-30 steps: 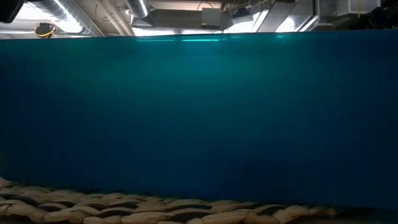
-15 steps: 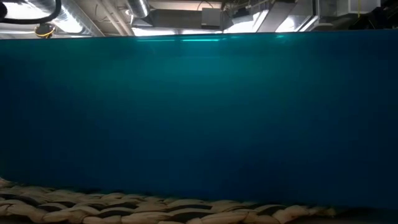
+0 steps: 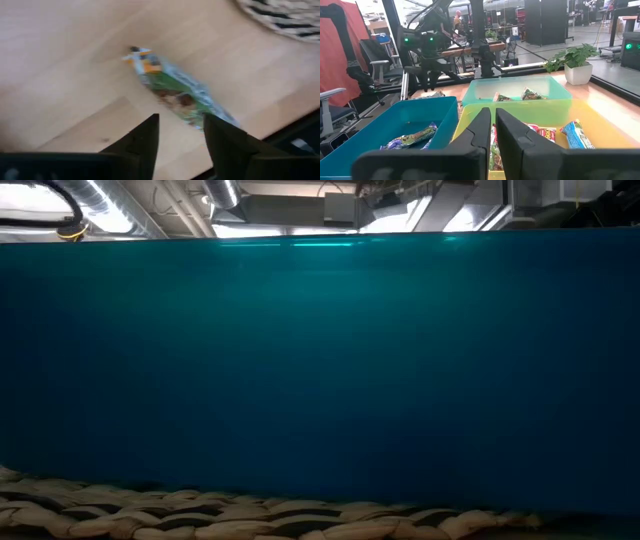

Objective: Pick and place Granola Bars by type
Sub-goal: Put the yellow granola bar into the green bin, then return to Home Position

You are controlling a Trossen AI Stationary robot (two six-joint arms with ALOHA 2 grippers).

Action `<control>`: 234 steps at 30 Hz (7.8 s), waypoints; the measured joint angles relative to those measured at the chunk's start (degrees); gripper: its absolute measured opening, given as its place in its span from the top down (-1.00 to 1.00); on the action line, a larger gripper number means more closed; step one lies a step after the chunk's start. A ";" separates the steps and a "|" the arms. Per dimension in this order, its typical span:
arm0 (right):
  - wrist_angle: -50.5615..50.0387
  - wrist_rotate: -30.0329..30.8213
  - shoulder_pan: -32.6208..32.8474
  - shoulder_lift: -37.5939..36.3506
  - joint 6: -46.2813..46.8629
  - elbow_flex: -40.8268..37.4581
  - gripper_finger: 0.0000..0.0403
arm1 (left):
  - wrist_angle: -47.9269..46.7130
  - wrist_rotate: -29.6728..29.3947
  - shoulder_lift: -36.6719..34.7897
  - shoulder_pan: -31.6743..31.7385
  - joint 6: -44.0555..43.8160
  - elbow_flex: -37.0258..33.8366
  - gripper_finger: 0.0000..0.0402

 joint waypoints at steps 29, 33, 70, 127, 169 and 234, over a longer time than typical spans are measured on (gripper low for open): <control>-0.02 0.00 0.00 0.00 -0.07 0.00 0.84 | 5.76 -3.38 0.13 1.97 2.51 -7.72 -0.29; -0.01 0.00 0.00 0.02 -0.03 0.00 0.84 | 5.58 -2.00 0.19 2.06 3.64 -7.80 -0.06; 0.00 0.00 0.00 -0.01 -0.04 0.00 0.84 | 4.85 -14.34 -15.20 2.06 16.04 -4.48 0.76; 0.00 0.00 0.00 -0.01 -0.02 0.00 0.84 | -2.28 -9.68 -28.15 42.29 104.90 26.51 0.77; -0.02 0.00 0.00 -0.01 -0.03 0.00 0.84 | -3.87 24.22 10.21 71.83 125.70 27.54 0.77; -0.02 0.00 0.00 -0.01 0.00 0.00 0.84 | 21.03 24.94 -15.52 69.75 100.42 4.70 -0.14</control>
